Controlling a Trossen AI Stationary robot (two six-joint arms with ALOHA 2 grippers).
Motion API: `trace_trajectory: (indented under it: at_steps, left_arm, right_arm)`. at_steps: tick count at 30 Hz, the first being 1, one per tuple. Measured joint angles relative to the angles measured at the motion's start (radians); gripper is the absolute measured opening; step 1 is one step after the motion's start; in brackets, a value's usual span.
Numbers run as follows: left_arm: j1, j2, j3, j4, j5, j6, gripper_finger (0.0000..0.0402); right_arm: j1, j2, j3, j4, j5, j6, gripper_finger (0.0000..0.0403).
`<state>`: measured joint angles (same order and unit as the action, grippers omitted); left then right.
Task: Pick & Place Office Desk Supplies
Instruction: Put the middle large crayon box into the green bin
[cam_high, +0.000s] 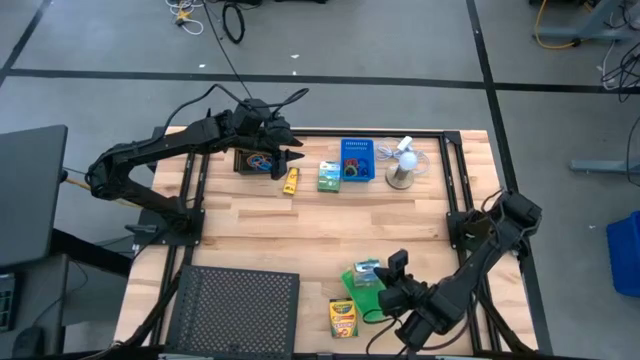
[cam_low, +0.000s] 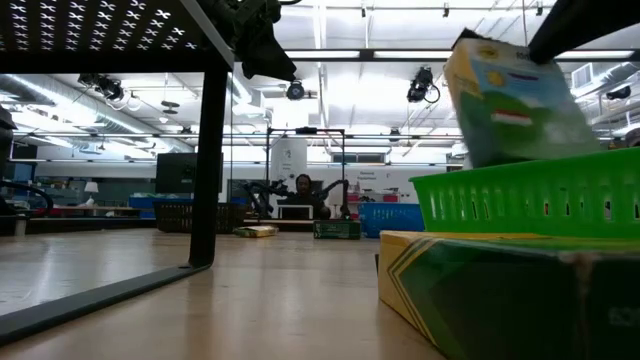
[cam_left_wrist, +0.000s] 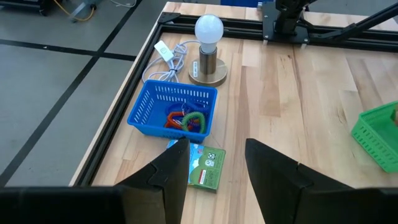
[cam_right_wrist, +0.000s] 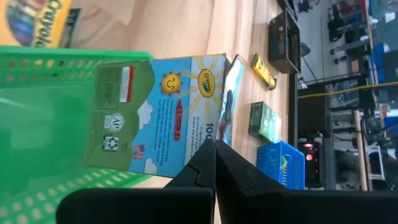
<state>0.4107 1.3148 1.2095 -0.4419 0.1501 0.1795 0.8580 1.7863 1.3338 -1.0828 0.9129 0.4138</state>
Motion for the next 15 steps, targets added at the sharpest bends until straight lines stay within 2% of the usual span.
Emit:
trace_trajectory:
  at_steps: [15]
  left_arm:
    - [0.0,0.0,0.0,0.0,0.0,0.0,0.0166]
  right_arm:
    - [0.002,0.0,0.0,0.005,0.0,-0.005,0.0]
